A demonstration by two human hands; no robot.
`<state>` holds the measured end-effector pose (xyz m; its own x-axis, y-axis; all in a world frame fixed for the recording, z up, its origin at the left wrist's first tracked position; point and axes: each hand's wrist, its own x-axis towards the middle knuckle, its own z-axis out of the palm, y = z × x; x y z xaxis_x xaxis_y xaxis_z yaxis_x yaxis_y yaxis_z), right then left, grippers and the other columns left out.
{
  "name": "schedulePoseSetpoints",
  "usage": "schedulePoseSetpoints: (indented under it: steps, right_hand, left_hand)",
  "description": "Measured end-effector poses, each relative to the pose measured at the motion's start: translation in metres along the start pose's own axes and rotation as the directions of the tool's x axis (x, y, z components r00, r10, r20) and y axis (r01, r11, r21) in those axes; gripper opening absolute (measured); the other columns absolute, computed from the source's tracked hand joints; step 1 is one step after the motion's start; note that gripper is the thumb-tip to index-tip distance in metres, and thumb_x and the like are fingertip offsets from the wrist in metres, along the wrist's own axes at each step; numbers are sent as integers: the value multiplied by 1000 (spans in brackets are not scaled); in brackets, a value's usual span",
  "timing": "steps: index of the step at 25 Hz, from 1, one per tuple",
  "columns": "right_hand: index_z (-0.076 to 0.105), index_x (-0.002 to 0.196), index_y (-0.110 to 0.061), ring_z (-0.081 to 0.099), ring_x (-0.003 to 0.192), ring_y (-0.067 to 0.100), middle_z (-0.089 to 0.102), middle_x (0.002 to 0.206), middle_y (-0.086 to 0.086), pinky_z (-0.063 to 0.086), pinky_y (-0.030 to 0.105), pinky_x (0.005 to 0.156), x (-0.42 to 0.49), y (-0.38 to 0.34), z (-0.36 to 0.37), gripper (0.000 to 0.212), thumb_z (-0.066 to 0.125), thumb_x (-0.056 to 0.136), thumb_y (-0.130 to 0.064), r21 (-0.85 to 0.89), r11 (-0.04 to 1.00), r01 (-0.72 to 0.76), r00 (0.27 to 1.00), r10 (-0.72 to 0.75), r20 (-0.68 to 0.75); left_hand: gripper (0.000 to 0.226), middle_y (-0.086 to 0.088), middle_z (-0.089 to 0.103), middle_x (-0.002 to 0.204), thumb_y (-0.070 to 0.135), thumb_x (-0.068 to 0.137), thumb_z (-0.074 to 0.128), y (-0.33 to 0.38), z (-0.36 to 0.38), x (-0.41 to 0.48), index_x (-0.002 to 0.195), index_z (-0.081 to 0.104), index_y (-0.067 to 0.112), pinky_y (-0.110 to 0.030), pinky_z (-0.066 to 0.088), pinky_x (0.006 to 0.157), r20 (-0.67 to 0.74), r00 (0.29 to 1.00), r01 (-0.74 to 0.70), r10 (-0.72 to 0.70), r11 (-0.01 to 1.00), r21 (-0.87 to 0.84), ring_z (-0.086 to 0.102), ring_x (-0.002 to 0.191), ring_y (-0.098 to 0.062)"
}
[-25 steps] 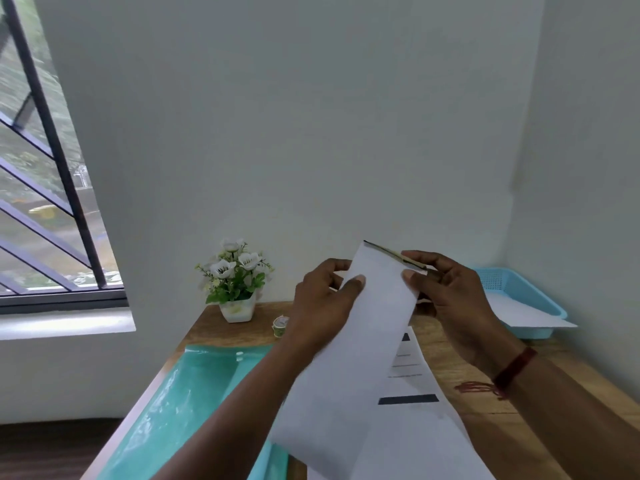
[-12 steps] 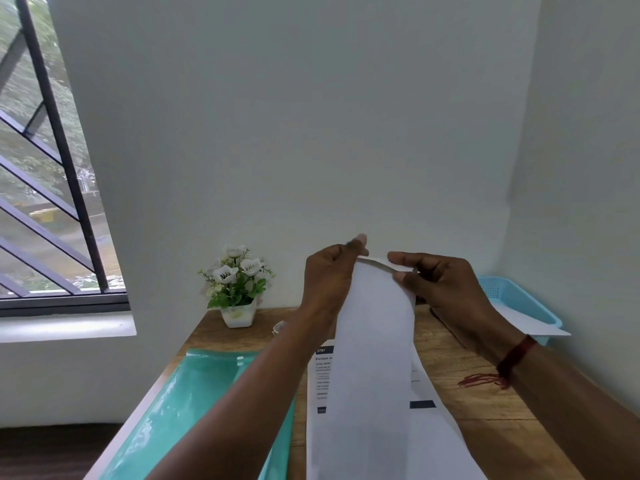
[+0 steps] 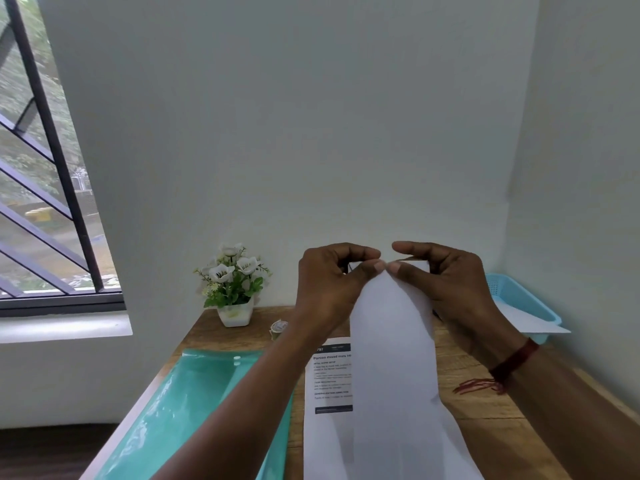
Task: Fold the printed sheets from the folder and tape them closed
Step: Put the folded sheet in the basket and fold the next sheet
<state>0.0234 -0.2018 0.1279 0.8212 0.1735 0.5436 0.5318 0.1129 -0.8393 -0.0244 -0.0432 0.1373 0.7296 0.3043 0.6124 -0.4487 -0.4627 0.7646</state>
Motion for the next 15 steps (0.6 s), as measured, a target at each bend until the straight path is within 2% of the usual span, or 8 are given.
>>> schedulePoseSetpoints:
  steps: [4,7,10,12,14,15]
  right_hand:
    - [72,105,-18,71,71,7,76,76,-1,55,16,64,-4,-11,0,28,73,80,-5,127,992,-10,1000,11,-9]
    - [70,113,-18,69,73,10,73,73,6,56,20,70,-5,-11,-1,31,69,84,-6,190,981,-45,999,48,-9]
    - [67,119,-19,68,75,10,72,69,0,57,25,75,-6,-11,0,34,67,87,-9,198,979,-53,998,58,-21]
    - [64,123,-20,70,80,8,75,75,-2,57,25,77,-8,-12,1,36,64,89,-9,201,979,-39,998,46,-30]
    - [60,128,-21,71,91,8,77,88,-3,56,26,83,-10,-12,4,38,63,91,-11,183,983,-4,998,16,-60]
    - [59,130,-21,71,94,8,77,93,-4,56,25,84,-11,-14,6,40,63,91,-13,166,986,27,996,-13,-85]
  left_hand:
    - [22,18,73,81,11,81,77,3,-8,2,81,74,33,-17,55,70,3,1000,-15,15,995,-101,69,80,-1]
    - [26,16,73,86,5,85,71,7,-10,5,83,73,31,-12,51,70,41,998,-30,36,990,-135,69,83,1]
    - [24,14,73,91,5,86,70,8,-10,5,89,73,28,-12,52,71,30,998,-58,62,990,-129,68,84,0]
    - [21,13,73,91,6,85,71,7,-10,8,93,73,26,-14,53,73,25,997,-63,67,989,-133,68,84,-1]
    - [16,14,71,94,13,86,72,6,-10,8,94,73,26,-15,53,73,-11,995,-102,101,994,-37,66,86,-2]
    - [12,13,68,96,18,86,72,7,-10,7,95,71,26,-15,51,71,-71,984,-158,165,982,99,63,88,-3]
